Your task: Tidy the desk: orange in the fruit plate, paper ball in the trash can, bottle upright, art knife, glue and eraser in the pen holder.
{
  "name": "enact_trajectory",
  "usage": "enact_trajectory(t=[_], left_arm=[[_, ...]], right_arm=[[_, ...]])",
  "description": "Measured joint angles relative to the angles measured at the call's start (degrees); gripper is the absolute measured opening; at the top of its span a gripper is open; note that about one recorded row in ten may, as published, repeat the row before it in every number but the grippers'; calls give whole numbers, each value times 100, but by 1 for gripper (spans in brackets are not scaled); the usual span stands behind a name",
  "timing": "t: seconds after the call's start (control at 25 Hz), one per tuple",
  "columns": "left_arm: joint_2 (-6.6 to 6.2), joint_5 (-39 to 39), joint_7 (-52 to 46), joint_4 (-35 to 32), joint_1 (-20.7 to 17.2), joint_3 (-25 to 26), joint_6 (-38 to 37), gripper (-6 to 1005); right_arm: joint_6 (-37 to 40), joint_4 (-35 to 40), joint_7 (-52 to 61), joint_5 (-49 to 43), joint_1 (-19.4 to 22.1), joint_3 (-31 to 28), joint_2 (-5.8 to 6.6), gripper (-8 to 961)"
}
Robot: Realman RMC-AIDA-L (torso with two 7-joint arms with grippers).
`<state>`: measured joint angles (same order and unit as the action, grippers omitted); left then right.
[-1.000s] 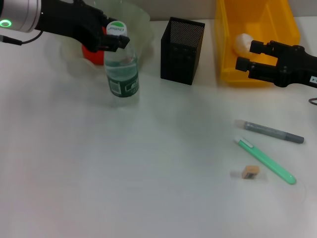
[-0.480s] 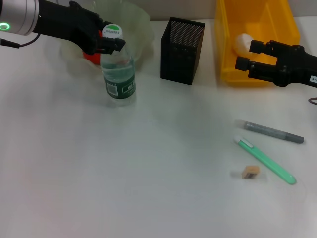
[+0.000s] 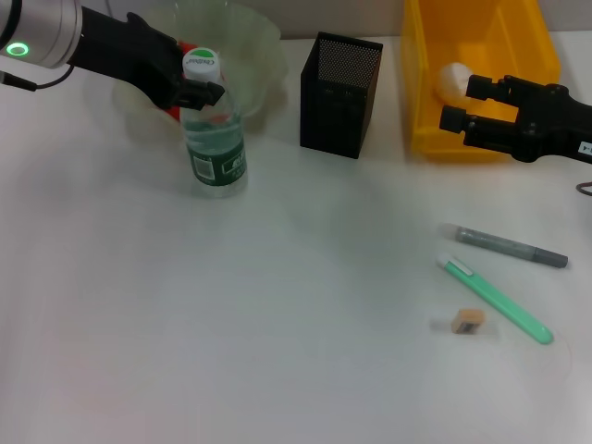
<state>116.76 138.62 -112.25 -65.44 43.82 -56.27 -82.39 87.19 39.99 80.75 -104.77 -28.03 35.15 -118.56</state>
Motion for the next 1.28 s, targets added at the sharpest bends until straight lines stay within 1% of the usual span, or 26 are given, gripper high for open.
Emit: enact_trajectory(t=[0.04,0.12,0.24,0.6,0.72,0.88,1.04,1.08,1.12,1.16,1.2,1.24,1.28], left_arm=[[0,0,0,0,0,0,0,444],[8,9,-8,17,32,210,-51,444],[6,-13,-11,22,48,367,-140,443],[-38,-223,-12,45,73,566,-447,471],[-39,-230,-21,45,85,609,-471,586],[-41,-376,-17,35,88,847,-493,739],[-51,-1025,131,-94,-97,1221,-488,785],[-51,-1187,150,-110,-152,1248,-471,797],[-21,-1716,213,-149,-355,1264,-425,797],[-21,-1716,213,-149,-355,1264,-425,797],[102,-2245,389,-206,-610,1069,-414,797],[102,-2245,389,-206,-610,1069,-414,796],[173,-2597,520,-248,-779,833,-387,796]], right_arm=[[0,0,0,0,0,0,0,772],[0,0,1,0,0,0,0,771],[0,0,2,0,0,0,0,771],[5,0,-1,0,0,0,0,770],[6,0,-11,0,0,0,0,770],[14,0,-19,0,0,0,0,770],[25,0,3,0,0,0,-1,769],[25,0,11,0,0,0,0,769],[20,1,12,0,2,0,-2,769],[11,7,22,0,5,0,-6,769],[-17,22,98,0,10,-1,-11,769],[-17,22,98,0,10,-1,-11,769],[-34,32,166,0,7,1,-11,769]])
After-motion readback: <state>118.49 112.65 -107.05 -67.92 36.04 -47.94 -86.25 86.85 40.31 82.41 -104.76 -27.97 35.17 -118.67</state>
